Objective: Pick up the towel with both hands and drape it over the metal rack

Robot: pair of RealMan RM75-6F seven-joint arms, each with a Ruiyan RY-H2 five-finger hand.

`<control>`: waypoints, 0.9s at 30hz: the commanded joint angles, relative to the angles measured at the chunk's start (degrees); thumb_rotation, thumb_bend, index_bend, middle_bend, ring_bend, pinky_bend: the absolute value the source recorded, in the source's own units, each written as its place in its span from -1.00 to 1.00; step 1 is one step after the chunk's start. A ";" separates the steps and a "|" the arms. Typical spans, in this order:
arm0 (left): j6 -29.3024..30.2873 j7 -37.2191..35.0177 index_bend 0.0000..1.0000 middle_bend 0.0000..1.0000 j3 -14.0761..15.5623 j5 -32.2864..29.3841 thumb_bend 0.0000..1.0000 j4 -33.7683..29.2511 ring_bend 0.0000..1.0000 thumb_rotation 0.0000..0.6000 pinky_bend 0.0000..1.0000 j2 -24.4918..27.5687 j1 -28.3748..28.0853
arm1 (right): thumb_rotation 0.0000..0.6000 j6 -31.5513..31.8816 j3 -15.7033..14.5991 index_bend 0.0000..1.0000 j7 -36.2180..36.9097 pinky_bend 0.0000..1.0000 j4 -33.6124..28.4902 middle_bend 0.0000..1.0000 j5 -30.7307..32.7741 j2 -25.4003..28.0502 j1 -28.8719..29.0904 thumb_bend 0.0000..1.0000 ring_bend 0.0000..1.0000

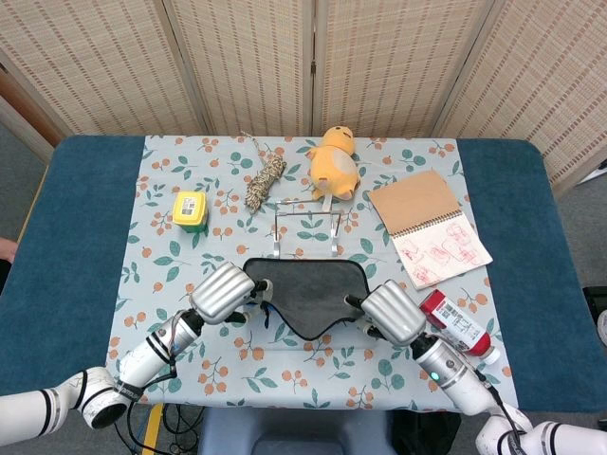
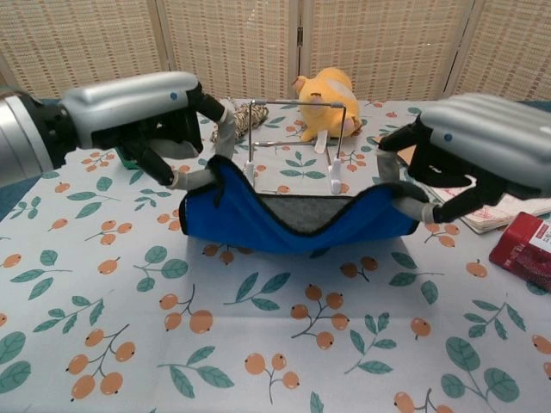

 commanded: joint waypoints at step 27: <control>-8.85 6.86 0.06 1.00 -15.97 -32.50 -0.25 11.02 0.85 1.00 1.00 -1.64 -14.05 | 1.00 -7.14 16.10 0.29 -6.86 1.00 2.01 0.91 21.17 1.15 11.81 -0.14 0.84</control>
